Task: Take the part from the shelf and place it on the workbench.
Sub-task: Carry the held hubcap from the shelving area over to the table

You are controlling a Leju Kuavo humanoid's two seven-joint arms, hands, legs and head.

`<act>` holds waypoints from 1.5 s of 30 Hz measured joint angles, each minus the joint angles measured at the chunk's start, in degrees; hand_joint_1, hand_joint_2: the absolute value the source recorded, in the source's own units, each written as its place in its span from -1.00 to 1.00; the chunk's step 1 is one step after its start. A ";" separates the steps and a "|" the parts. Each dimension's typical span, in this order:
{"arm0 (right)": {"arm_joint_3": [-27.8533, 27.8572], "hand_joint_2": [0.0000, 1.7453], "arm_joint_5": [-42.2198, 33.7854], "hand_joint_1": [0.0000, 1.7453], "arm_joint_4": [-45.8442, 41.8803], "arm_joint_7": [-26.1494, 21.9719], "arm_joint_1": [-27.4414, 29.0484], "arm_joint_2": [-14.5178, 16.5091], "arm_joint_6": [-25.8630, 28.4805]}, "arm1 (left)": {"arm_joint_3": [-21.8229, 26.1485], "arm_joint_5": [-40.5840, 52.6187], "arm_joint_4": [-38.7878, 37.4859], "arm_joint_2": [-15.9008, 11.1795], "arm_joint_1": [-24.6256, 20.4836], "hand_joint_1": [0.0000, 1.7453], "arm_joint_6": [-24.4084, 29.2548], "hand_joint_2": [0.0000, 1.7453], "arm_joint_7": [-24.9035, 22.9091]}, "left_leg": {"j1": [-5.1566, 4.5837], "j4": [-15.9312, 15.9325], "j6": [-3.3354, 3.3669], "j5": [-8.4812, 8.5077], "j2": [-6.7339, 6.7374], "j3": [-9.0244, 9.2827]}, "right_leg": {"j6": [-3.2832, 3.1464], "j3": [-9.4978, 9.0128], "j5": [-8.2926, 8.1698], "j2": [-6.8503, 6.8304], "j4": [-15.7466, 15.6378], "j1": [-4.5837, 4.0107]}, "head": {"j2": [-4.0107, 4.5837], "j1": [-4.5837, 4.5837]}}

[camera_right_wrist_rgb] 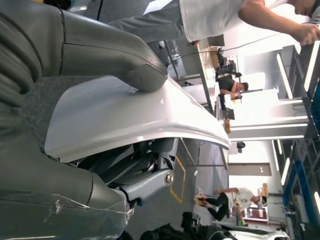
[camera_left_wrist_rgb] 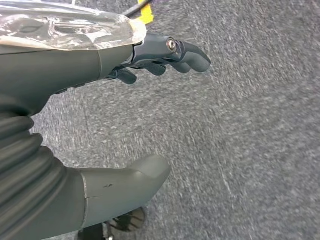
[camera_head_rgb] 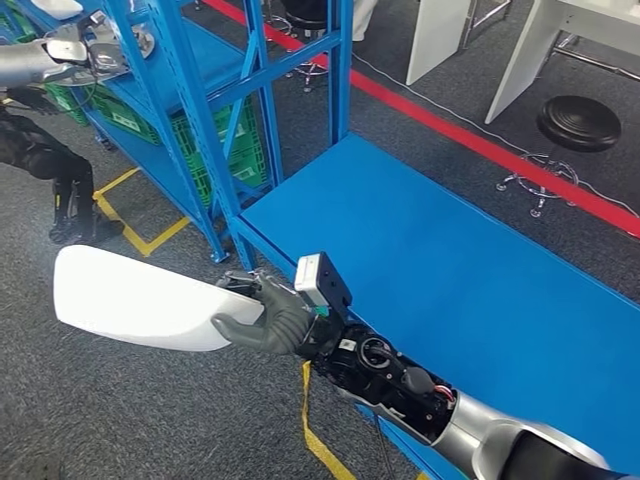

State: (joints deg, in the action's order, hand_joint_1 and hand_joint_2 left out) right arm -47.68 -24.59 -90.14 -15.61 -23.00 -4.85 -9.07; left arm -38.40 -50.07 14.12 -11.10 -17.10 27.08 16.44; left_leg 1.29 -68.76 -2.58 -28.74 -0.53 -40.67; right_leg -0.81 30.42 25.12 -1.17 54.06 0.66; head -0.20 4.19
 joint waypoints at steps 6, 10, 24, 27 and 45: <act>-0.12 1.00 0.00 1.00 0.00 -0.01 -0.08 0.02 0.00 | 0.00 0.15 0.00 -0.01 -0.16 -1.00 -0.02 1.00 0.02 | -0.43 13.78 1.65 5.15 1.57 6.59 | 1.47 -0.50 1.12 -1.19 0.40 -0.54 | 0.00 0.33; -0.15 1.00 -0.01 1.00 -0.02 -0.05 -0.10 0.02 0.00 | 0.00 0.19 0.00 -0.08 -0.21 -1.00 -0.02 1.00 0.02 | -0.53 13.86 3.08 4.97 0.60 7.09 | 2.37 2.15 5.14 -0.28 6.64 -0.11 | 0.00 0.73; -0.17 1.00 -0.02 1.00 0.26 -0.07 -0.28 0.26 0.01 | 0.00 0.20 0.00 0.16 -0.08 -1.00 -0.15 1.00 0.05 | -1.67 11.53 2.48 2.87 -2.04 6.53 | -1.48 -0.82 -1.00 1.74 -1.87 -1.33 | 0.00 1.10; -0.21 1.00 -0.01 1.00 0.35 -0.05 -0.28 0.35 -0.01 | 0.00 0.20 0.00 0.02 -0.24 -1.00 -0.15 1.00 0.06 | -1.06 0.58 1.38 -1.97 -0.61 0.78 | -1.35 -1.11 -1.15 0.59 -2.44 -1.05 | 0.00 0.57; -0.21 1.00 1.06 1.00 0.26 0.98 0.76 0.35 1.26 | -0.06 1.09 0.00 0.15 -0.40 -1.00 -0.17 1.00 -0.30 | -0.57 13.09 2.88 4.45 -1.43 6.97 | 0.60 6.92 6.47 1.19 15.61 -0.62 | 0.00 1.42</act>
State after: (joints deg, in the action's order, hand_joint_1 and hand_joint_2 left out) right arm -47.89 -23.53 -89.88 -14.63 -22.24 -4.50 -7.81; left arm -38.46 -48.99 14.12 -10.95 -17.51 26.91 16.14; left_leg 0.73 -55.67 0.29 -24.29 -1.96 -33.71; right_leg -0.21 37.34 31.58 0.02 69.67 0.04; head -0.20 5.60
